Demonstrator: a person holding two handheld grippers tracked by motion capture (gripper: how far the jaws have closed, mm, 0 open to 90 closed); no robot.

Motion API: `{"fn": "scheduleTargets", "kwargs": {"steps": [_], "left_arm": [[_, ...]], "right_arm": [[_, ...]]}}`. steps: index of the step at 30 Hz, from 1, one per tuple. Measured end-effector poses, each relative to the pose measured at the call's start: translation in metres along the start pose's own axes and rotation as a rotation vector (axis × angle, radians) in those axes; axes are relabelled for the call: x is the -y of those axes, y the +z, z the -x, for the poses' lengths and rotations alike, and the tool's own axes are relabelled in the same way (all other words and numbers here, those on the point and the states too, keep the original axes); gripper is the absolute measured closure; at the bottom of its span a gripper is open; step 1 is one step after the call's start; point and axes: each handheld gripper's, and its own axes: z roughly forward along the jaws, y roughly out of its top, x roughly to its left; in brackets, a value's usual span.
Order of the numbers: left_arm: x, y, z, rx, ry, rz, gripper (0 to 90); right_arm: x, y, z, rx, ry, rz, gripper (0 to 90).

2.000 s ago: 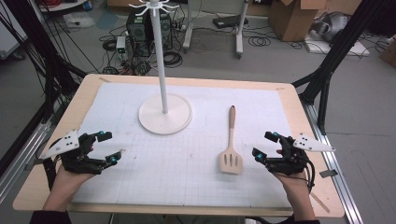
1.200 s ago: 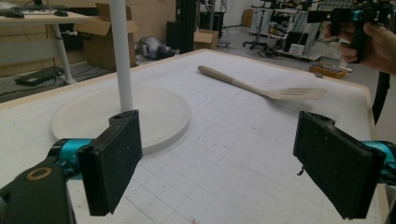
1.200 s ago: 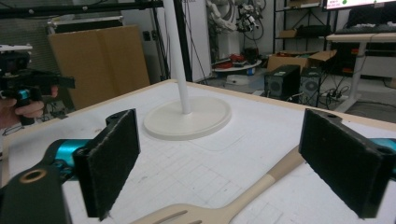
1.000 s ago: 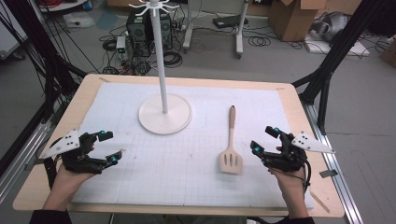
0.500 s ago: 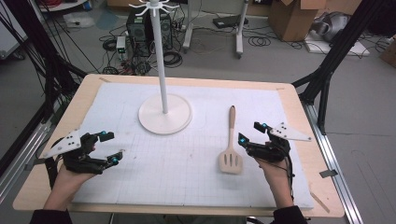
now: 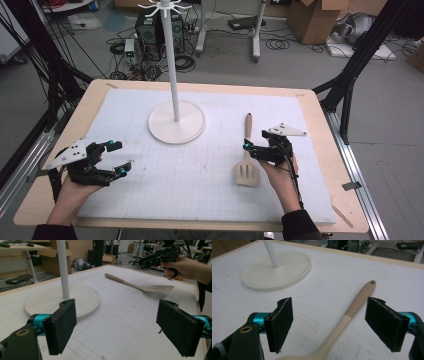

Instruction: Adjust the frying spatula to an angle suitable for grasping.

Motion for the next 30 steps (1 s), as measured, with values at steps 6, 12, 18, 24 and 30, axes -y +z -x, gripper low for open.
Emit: {"fn": "scheduleTargets", "kwargs": {"steps": [6,12,18,24,30], "left_arm": [[0.000,0.000,0.000,-0.001,-0.003,0.001,17.2],[0.001,0.000,-0.001,-0.001,-0.002,-0.003,17.4],[0.001,0.000,0.000,0.000,-0.005,-0.004,17.8],[0.001,0.000,-0.001,-0.002,-0.001,-0.004,18.0],[0.001,0.001,0.000,0.001,-0.001,-0.007,18.4]], "right_arm": [[0.001,0.020,-0.002,0.045,0.014,-0.075,34.4],[0.000,0.034,0.000,0.098,0.040,-0.179,42.1],[0.002,0.046,-0.001,0.137,0.060,-0.270,49.9],[0.006,0.052,-0.002,0.149,0.087,-0.345,54.9],[0.009,0.056,-0.004,0.150,0.084,-0.405,56.2]]}}
